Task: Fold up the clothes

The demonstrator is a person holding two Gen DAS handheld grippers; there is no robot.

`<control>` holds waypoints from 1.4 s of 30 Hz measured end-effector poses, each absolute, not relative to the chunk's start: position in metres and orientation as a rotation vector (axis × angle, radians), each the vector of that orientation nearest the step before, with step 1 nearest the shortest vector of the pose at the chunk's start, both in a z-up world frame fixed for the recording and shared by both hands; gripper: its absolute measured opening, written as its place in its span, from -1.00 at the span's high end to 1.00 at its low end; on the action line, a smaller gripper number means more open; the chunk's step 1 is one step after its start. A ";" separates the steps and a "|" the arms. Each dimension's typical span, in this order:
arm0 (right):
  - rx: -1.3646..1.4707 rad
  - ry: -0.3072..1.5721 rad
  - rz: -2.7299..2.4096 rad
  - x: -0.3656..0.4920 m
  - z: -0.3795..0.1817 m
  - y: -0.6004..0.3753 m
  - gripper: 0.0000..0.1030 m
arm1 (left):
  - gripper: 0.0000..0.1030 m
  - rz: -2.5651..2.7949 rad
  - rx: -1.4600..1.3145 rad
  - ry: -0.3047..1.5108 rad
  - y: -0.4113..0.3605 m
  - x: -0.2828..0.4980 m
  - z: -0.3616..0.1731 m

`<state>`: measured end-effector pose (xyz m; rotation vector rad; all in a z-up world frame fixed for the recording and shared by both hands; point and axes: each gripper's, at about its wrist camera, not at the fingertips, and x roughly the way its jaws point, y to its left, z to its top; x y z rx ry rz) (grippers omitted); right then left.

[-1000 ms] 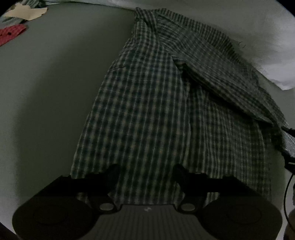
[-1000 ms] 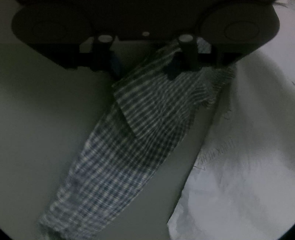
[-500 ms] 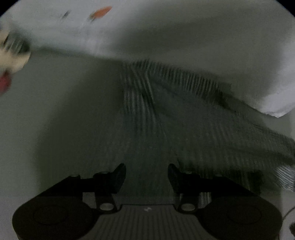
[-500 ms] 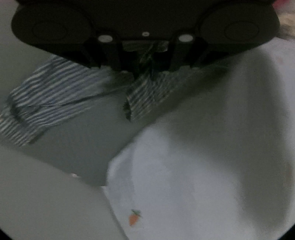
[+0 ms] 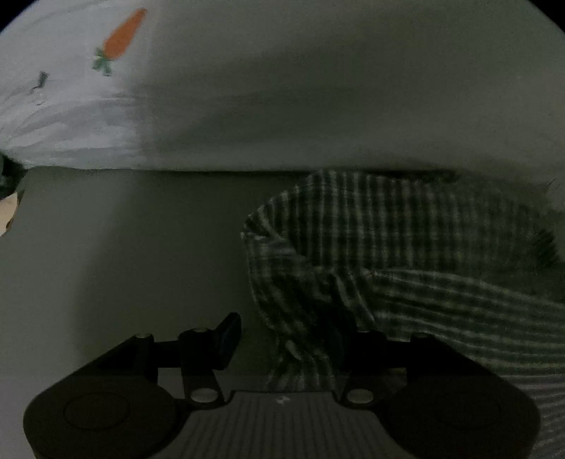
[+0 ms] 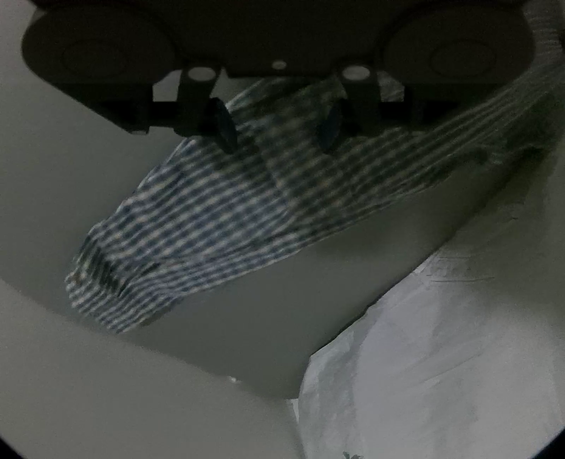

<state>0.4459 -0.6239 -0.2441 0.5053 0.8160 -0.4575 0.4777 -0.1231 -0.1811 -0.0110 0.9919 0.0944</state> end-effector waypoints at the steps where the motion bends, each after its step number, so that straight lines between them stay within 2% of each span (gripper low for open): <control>1: 0.500 0.822 -0.456 0.448 -0.246 -0.623 -0.05 | -0.12 0.102 -0.029 0.984 -0.121 0.480 -0.183; 3: 0.492 0.843 -0.442 0.454 -0.250 -0.621 -0.02 | -0.18 0.123 -0.091 0.982 -0.115 0.485 -0.184; 5: 0.463 0.858 -0.436 0.460 -0.252 -0.616 0.15 | -0.23 0.128 -0.076 0.976 -0.117 0.486 -0.185; 6: 0.405 0.854 -0.435 0.463 -0.250 -0.610 0.49 | -0.25 0.128 -0.056 0.973 -0.119 0.485 -0.185; 7: 0.344 0.850 -0.433 0.465 -0.248 -0.603 0.94 | -0.25 0.126 -0.042 0.972 -0.120 0.485 -0.185; 11: 0.054 0.755 -0.387 0.468 -0.216 -0.563 0.93 | -0.23 0.115 -0.123 0.995 -0.100 0.483 -0.179; 13: 0.001 0.688 -0.320 0.464 -0.192 -0.544 0.93 | -0.23 0.117 -0.165 0.956 -0.090 0.463 -0.165; 20: 0.037 0.491 0.224 0.417 -0.108 -0.453 0.93 | -0.24 0.126 -0.232 0.853 -0.060 0.348 -0.110; 24: 0.037 0.502 0.597 0.366 -0.089 -0.387 0.93 | -0.28 0.161 -0.217 0.813 -0.045 0.281 -0.089; 26: -0.016 0.541 0.754 0.336 -0.095 -0.358 0.93 | -0.38 0.184 -0.202 0.798 -0.033 0.249 -0.083; 33: -0.188 0.802 1.036 0.255 -0.153 -0.303 0.93 | -0.38 0.228 -0.215 0.833 -0.004 0.178 -0.083; 42: -0.257 0.978 0.987 0.214 -0.196 -0.292 0.93 | -0.40 0.074 -0.185 0.941 -0.032 0.151 -0.118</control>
